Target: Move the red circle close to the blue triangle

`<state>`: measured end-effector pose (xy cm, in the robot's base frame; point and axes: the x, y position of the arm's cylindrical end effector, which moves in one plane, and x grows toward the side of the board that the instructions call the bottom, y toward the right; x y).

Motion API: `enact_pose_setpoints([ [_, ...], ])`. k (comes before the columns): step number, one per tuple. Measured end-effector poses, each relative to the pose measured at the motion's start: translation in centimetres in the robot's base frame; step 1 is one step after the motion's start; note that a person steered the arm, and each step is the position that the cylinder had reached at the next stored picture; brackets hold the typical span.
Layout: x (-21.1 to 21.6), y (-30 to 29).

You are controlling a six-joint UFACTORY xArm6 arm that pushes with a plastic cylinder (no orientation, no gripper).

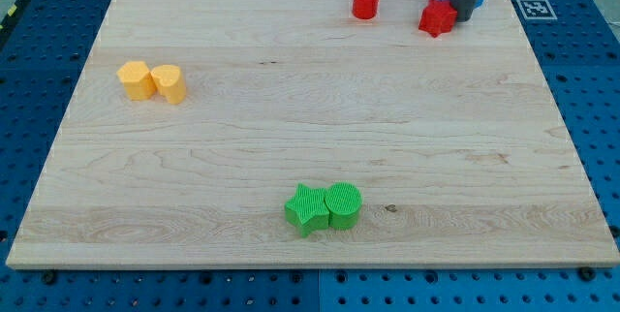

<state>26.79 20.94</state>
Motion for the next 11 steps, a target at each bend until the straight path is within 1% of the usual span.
enact_pose_setpoints([
  [2,5.6,0.3],
  [3,4.9,-5.4],
  [4,2.6,-14.7],
  [5,1.3,-19.5],
  [7,-2.3,-15.8],
  [10,-2.2,-10.2],
  [11,-1.4,-13.9],
])
